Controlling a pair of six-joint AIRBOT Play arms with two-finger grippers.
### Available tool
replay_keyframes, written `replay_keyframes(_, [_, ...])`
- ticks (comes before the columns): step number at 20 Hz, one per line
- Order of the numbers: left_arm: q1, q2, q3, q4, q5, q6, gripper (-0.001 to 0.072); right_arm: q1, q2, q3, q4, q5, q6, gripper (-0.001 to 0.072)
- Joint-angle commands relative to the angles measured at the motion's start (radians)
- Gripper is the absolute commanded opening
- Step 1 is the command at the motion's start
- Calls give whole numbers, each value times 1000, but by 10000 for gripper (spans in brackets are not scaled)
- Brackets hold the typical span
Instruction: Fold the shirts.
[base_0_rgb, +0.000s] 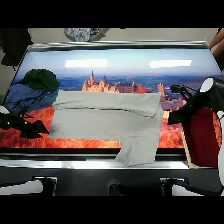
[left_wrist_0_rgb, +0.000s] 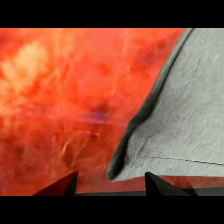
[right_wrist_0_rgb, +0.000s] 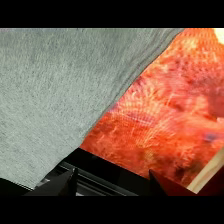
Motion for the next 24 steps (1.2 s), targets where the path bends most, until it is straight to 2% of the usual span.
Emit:
replay_keyframes(1, [2,26,-88,-53,108,11,448,-2,11,-16,9,2,-13,535])
replay_keyframes(5, [2,26,-122,-105,138,10,432,-2,11,-16,9,9,-20,535])
replay_keyframes(6, [2,26,-137,-106,157,10,406,-2,11,-16,9,14,-19,535])
replay_keyframes(9, [2,26,-156,-106,184,10,133,-2,16,-21,7,40,-20,535])
replay_keyframes(10, [2,26,-156,-106,185,10,79,-2,30,-43,11,30,-19,535])
replay_keyframes(12, [2,26,-156,-106,185,11,34,-2,99,-166,43,-25,-19,537])
replay_keyframes(16, [2,27,-155,-106,188,11,35,-2,289,-545,209,-214,-49,543])
replay_keyframes(18, [2,27,-155,-106,187,11,35,-2,345,-679,219,-270,-37,543])
replay_keyframes(24, [2,27,-155,-106,188,12,35,-2,348,-808,291,-383,-34,536])
